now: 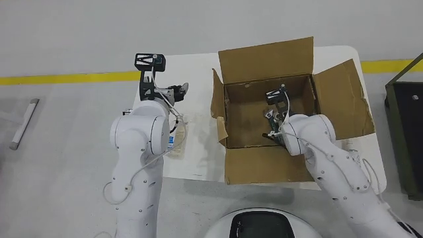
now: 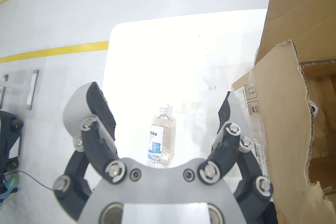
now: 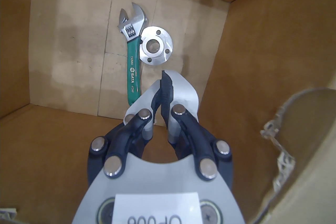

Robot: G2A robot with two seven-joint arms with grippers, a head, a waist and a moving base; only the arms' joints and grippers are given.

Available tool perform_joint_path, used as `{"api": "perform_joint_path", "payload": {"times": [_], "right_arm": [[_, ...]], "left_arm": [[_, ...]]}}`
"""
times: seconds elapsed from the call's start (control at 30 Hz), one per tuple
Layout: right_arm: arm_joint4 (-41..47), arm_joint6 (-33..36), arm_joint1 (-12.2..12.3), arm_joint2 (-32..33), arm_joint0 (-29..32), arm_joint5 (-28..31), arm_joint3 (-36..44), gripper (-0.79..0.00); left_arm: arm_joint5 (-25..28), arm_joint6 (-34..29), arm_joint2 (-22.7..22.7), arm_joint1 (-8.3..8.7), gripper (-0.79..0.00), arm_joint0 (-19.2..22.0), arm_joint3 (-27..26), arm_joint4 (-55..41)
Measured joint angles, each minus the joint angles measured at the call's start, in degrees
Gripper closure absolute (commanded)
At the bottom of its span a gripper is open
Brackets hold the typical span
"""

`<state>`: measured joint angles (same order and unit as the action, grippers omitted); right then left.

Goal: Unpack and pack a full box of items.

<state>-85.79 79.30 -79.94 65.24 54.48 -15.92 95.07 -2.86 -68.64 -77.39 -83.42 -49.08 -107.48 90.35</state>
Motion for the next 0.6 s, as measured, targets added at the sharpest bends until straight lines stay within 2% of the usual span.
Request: {"api": "perform_joint_path", "payload": {"times": [0.03,0.07,0.1,0.17,0.2,0.6], "right_arm": [[1.30,-0.24,-0.23,-0.24,-0.73,-0.08,-1.45,-0.114],[2.03,-0.41,-0.41,-0.52,-1.33,-0.18,-2.64,-0.197],[2.59,-0.46,-0.59,-0.85,-2.00,-0.29,-3.90,-0.243],[3.10,-0.51,-1.03,-1.77,-3.78,-0.67,-6.63,-0.262],[3.38,-0.57,-1.22,-2.15,-4.56,-0.77,-7.63,-0.299],[3.61,-1.00,-3.30,-6.21,-11.36,-2.00,-18.86,-0.332]], "left_arm": [[0.00,0.00,0.00,0.00,-0.785,0.00,0.00,0.00],[0.00,0.00,0.00,0.00,-0.785,0.00,0.00,0.00],[0.00,0.00,0.00,0.00,-0.785,0.00,0.00,0.00],[0.00,0.00,0.00,0.00,-0.785,0.00,0.00,0.00],[0.00,0.00,0.00,0.00,-0.785,0.00,0.00,0.00],[0.00,0.00,0.00,0.00,-0.785,0.00,0.00,0.00]]}}
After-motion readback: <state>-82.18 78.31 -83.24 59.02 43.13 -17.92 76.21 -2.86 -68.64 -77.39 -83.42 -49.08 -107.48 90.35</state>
